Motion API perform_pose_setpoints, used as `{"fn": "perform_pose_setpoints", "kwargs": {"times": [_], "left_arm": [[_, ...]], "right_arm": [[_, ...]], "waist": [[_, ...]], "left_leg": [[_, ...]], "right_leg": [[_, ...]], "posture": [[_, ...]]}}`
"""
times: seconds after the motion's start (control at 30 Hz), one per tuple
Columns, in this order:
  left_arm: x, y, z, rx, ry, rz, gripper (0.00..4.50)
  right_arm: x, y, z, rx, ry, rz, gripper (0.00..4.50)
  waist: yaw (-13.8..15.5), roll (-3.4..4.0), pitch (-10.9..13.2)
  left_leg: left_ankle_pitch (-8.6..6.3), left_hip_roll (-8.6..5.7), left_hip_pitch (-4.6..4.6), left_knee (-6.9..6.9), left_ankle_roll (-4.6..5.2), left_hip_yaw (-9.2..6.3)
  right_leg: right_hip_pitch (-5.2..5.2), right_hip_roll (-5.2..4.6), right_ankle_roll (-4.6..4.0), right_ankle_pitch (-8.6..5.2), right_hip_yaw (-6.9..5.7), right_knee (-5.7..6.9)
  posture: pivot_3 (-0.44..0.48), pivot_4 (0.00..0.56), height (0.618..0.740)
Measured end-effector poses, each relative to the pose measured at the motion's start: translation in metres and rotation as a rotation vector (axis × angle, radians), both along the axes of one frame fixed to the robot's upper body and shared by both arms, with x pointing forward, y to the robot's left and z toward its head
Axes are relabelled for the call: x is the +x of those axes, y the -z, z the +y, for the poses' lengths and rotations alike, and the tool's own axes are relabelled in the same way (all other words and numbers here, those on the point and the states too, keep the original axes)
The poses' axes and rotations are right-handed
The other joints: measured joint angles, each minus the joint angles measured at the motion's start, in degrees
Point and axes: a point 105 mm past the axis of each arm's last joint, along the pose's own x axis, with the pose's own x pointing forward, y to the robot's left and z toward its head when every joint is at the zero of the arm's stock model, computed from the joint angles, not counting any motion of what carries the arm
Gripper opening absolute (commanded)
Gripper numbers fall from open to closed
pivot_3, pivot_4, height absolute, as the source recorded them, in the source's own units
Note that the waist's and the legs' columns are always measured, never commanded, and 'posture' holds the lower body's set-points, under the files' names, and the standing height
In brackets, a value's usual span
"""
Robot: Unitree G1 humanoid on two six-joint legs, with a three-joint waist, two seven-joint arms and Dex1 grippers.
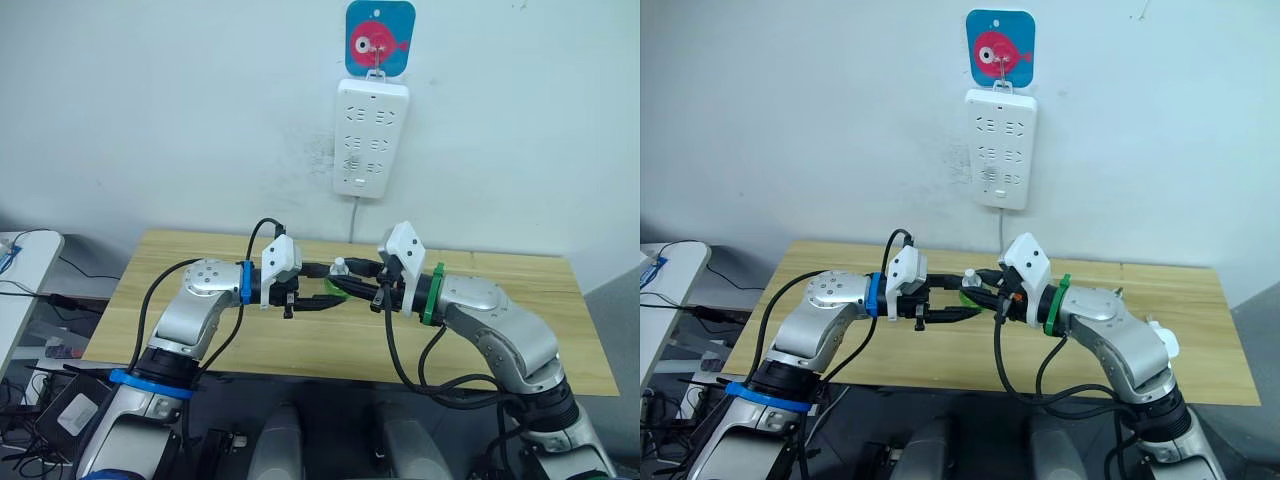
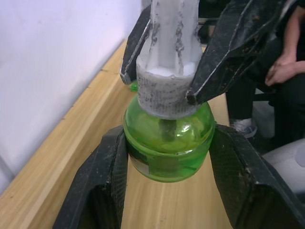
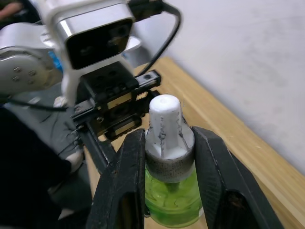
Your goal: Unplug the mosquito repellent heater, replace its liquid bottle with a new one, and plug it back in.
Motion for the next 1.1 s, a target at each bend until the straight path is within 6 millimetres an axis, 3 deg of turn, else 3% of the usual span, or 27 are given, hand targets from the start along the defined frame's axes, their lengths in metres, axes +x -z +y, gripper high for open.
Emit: {"fn": "perform_pose_setpoints", "kwargs": {"times": [0.2,0.33,0.37,0.5,0.63,0.67,0.83,0.97,1.1], "left_arm": [[-0.037,0.002,-0.002,0.074,0.222,0.025,2.16],[-0.042,0.003,0.0,0.091,0.257,0.038,2.16],[-0.042,0.002,0.001,0.093,0.254,0.038,2.16],[-0.041,0.003,-0.001,0.082,0.25,0.049,2.16],[-0.034,0.001,-0.005,0.049,0.2,0.038,2.16],[-0.03,0.001,-0.004,0.037,0.168,0.039,2.16],[-0.009,-0.007,0.002,-0.014,0.025,0.005,2.16],[-0.002,-0.008,0.004,-0.033,-0.026,0.004,2.16],[-0.002,-0.007,0.004,-0.033,-0.031,0.01,2.16]], "right_arm": [[-0.015,0.001,-0.001,-0.119,-0.582,-0.051,1.06],[-0.012,-0.001,0.006,-0.138,-0.724,-0.07,1.06],[-0.011,-0.001,0.007,-0.136,-0.728,-0.071,1.41],[-0.005,-0.003,-0.001,-0.136,-0.685,-0.058,2.8],[0.01,-0.004,-0.032,-0.138,-0.495,-0.048,4.28],[0.012,-0.002,-0.038,-0.129,-0.443,-0.037,4.47],[0.008,-0.001,-0.043,-0.049,-0.238,-0.007,4.47],[-0.001,-0.011,-0.018,0.062,-0.123,-0.035,4.47],[0.003,-0.014,0.007,0.111,-0.021,-0.072,4.47]], "waist": [[-0.5,0.0,0.0],[-0.5,0.0,0.0],[-0.5,0.0,0.0],[0.2,0.0,0.0],[0.7,0.0,0.0],[0.5,0.0,0.0],[-0.2,0.01,0.0],[-0.4,0.02,0.0],[-0.4,0.01,0.0]], "left_leg": [[0.0,0.0,0.07,0.0,0.0,0.0],[0.0,0.1,0.07,0.01,-0.01,-0.14],[0.0,0.09,0.07,0.02,-0.01,-0.14],[0.0,0.02,0.04,0.07,-0.01,-0.15],[0.0,-0.01,0.04,0.08,-0.01,-0.2],[0.0,0.0,0.04,0.08,-0.01,-0.18],[0.0,0.07,0.07,0.06,-0.01,-0.19],[0.01,0.06,0.12,0.07,-0.03,-0.21],[0.02,0.07,0.12,0.08,-0.05,-0.2]], "right_leg": [[0.05,0.1,-0.01,0.01,-0.04,-0.01],[0.05,0.1,-0.11,-0.04,-0.13,0.06],[0.05,0.06,-0.16,-0.07,-0.13,0.09],[0.05,-0.01,-0.17,-0.08,-0.15,0.1],[0.11,-0.05,-0.17,-0.08,-0.19,0.07],[0.1,-0.04,-0.17,-0.08,-0.17,0.09],[0.01,0.0,-0.29,-0.15,-0.15,0.37],[0.0,0.1,-0.36,-0.2,-0.17,0.51],[0.0,0.13,-0.36,-0.2,-0.16,0.51]], "posture": [[-0.005,0.165,0.74],[0.0,0.165,0.74],[0.015,0.169,0.74],[0.021,0.176,0.74],[0.016,0.18,0.74],[0.01,0.181,0.74],[-0.002,0.185,0.74],[-0.007,0.185,0.74],[-0.014,0.181,0.74]]}}
